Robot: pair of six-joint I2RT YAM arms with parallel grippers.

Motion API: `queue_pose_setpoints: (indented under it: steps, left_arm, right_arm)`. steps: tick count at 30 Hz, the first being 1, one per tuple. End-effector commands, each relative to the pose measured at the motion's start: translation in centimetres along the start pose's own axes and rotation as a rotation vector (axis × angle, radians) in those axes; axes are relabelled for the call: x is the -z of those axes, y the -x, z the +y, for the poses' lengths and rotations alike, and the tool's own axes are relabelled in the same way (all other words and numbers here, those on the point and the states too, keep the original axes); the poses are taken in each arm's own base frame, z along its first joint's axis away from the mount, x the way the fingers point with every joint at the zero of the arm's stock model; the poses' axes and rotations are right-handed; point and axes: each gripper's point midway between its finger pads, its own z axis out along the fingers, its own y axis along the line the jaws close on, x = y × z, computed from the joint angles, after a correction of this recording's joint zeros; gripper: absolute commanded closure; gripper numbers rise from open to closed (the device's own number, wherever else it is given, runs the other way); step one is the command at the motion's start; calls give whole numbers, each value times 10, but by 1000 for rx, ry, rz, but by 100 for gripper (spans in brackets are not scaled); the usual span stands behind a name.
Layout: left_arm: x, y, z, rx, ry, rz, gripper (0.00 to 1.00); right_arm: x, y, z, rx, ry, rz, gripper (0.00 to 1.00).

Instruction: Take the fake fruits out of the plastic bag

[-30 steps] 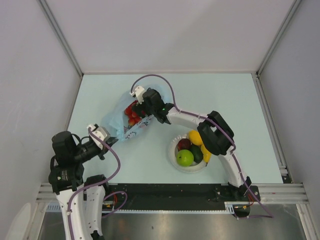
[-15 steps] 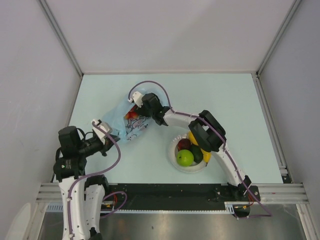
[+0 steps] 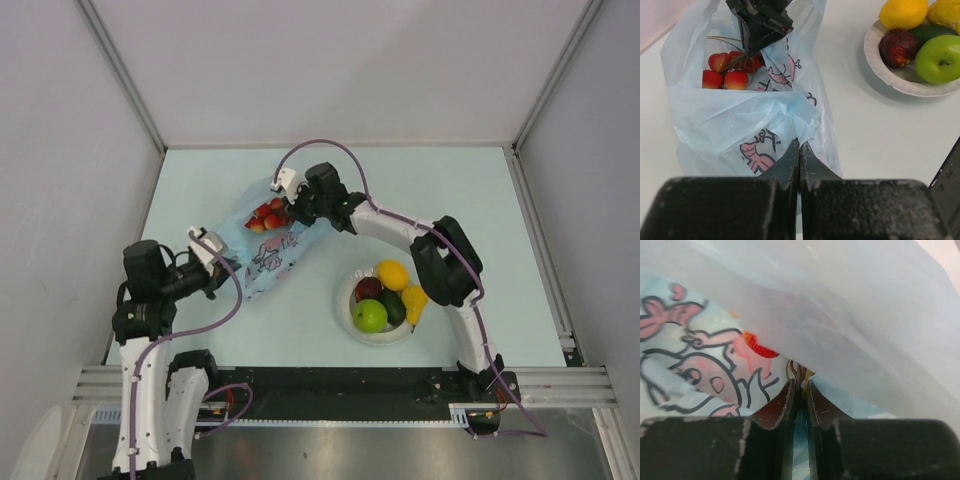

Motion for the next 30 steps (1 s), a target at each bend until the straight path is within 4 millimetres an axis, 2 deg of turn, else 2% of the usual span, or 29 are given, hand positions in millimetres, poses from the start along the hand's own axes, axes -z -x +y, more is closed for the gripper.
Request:
queue_pose_setpoints:
  steps: [1, 4, 7, 8, 9, 10, 12, 13, 14, 16, 17, 18, 19, 21, 23, 25, 26, 28, 30]
  left_arm:
    - [-6, 5, 2, -31, -3, -28, 100]
    - [-6, 6, 1, -32, -4, -28, 100]
    - [-6, 6, 2, -40, 8, -26, 100]
    - [-5, 7, 3, -43, 12, -27, 100]
    - [-5, 9, 5, -38, 20, -29, 100]
    - [-4, 12, 7, -40, 31, -36, 100]
    - [-5, 16, 8, -37, 31, -51, 100]
    - [-5, 17, 7, -36, 27, -54, 100]
    - [-6, 17, 7, -30, 22, -55, 100]
    - [-8, 15, 6, -26, 10, -52, 100]
    - [-7, 12, 5, -15, 9, -41, 100]
    - [-7, 10, 6, -23, 12, -31, 100]
    - [-6, 9, 4, -27, 10, -27, 100]
    - [-4, 5, 2, -33, 10, -12, 100]
    - [-3, 4, 1, -34, 10, -5, 100]
    - [-4, 2, 0, -26, 7, -5, 100]
    - [-5, 4, 2, -30, 9, -13, 100]
    - [-7, 3, 2, -6, 5, -19, 100]
    - [-9, 4, 5, -2, 9, -25, 100]
  right_arm:
    - [35, 52, 31, -30, 138, -114, 88]
    - [40, 62, 37, -38, 161, -141, 91]
    - [35, 76, 35, -43, 153, -170, 96]
    - [35, 84, 35, -42, 160, -190, 96]
    - [39, 103, 33, -29, 162, -233, 96]
    - [39, 113, 37, -16, 176, -258, 94]
    - [40, 128, 57, 5, 285, -306, 80]
    - [35, 119, 79, 3, 365, -268, 72]
    - [27, 107, 94, 36, 432, -241, 69]
    - [19, 82, 116, 23, 484, -177, 46]
    - [15, 71, 115, 11, 458, -149, 40]
    - [13, 50, 116, -9, 444, -99, 36]
    - [14, 42, 109, -20, 415, -83, 35]
    - [27, 45, 95, -30, 358, -90, 33]
    - [36, 38, 86, -47, 329, -78, 34]
    - [44, 37, 89, -27, 340, -70, 35]
    - [43, 29, 94, -23, 341, -50, 36]
    - [35, 20, 93, -22, 314, -36, 39]
    - [21, 9, 93, 13, 269, -9, 40]
